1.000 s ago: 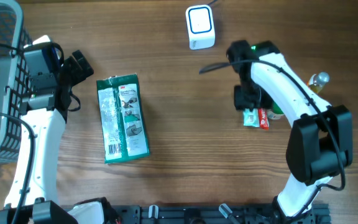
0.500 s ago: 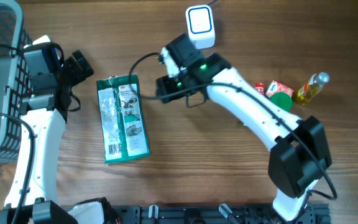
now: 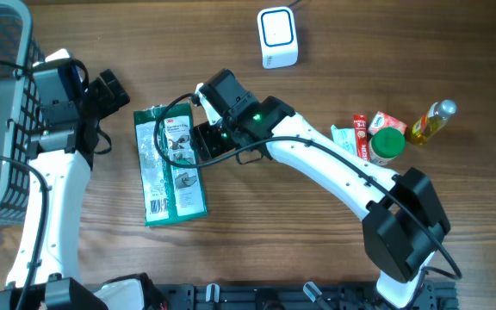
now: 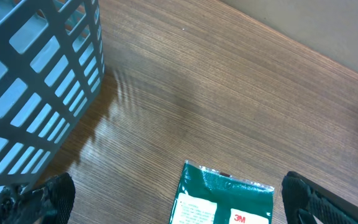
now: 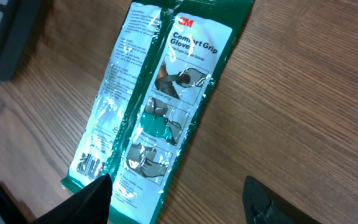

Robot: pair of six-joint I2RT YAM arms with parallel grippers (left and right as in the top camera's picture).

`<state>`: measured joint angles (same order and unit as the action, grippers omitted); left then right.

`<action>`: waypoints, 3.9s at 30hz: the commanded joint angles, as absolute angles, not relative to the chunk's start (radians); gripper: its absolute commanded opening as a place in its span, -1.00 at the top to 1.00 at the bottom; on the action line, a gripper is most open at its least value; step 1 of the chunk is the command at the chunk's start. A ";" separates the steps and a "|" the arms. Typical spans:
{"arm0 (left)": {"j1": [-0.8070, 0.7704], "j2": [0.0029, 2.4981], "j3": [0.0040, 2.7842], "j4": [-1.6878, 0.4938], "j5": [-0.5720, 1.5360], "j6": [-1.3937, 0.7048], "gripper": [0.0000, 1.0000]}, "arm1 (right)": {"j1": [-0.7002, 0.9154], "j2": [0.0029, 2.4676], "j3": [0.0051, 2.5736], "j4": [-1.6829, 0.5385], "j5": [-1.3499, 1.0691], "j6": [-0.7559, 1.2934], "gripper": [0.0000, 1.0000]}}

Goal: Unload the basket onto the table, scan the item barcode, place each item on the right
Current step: 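Move the right gripper left to the green glove package, then grasp the glove package edge and drag it right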

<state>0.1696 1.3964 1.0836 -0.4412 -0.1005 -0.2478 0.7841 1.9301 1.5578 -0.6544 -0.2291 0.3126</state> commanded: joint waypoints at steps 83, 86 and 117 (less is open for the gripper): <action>0.172 1.388 1.094 -0.439 -0.106 -0.239 -1.00 | 1.000 2.243 1.542 -0.451 0.123 0.392 -0.46; 0.172 1.388 1.094 -0.439 -0.106 -0.239 -1.00 | 0.987 2.238 1.551 -0.577 0.263 0.366 -0.47; 0.172 1.388 1.094 -0.439 -0.106 -0.239 -1.00 | 0.745 1.863 1.397 -0.743 -0.178 0.618 -0.89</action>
<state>0.1696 1.3964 1.0836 -0.4416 -0.1005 -0.2478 0.7303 1.8488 1.4605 -0.7837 -0.1577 0.5587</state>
